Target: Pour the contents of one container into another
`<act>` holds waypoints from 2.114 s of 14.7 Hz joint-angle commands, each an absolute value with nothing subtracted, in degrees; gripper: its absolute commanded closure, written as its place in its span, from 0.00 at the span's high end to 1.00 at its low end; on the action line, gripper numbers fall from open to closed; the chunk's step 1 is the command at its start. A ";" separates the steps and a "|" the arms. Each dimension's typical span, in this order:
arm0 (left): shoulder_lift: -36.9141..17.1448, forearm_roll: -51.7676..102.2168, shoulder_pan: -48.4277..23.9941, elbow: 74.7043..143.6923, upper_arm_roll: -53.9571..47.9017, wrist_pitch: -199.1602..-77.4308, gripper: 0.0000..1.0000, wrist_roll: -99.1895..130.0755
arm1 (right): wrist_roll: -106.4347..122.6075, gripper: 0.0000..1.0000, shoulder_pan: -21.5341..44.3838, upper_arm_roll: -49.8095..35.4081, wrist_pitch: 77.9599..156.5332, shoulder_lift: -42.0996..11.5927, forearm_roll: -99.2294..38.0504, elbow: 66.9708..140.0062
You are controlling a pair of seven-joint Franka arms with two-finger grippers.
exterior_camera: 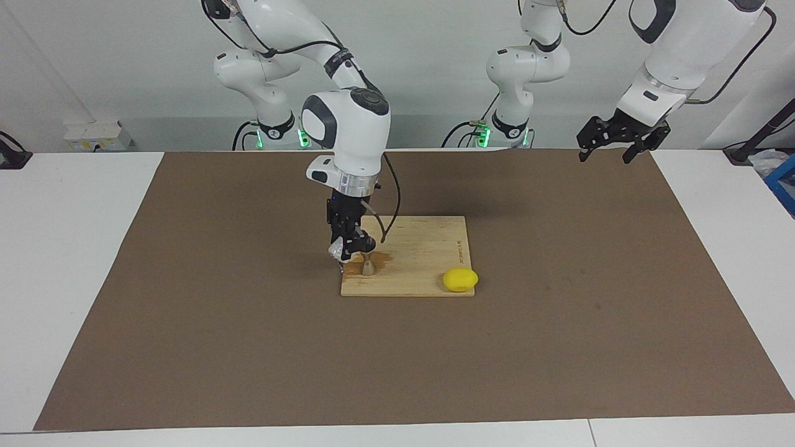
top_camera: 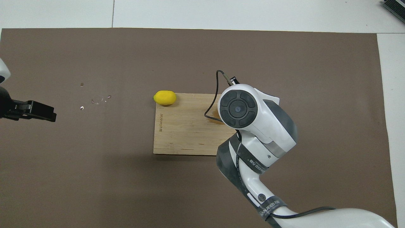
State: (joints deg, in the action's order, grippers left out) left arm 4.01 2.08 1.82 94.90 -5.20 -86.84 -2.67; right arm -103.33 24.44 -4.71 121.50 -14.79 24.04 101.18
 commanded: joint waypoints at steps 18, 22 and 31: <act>5.62 2.72 2.20 96.68 -5.27 -87.28 1.00 -2.37 | -91.96 0.00 4.76 -4.75 118.57 -14.06 -20.54 103.79; 5.62 2.72 2.20 96.68 -5.27 -87.28 1.00 -2.37 | -77.66 0.00 -3.58 -4.75 118.21 -13.45 -28.10 110.98; 5.62 2.72 2.20 96.68 -5.27 -87.19 1.00 -2.37 | -58.81 0.00 -12.03 -4.66 118.83 -14.59 -35.16 117.42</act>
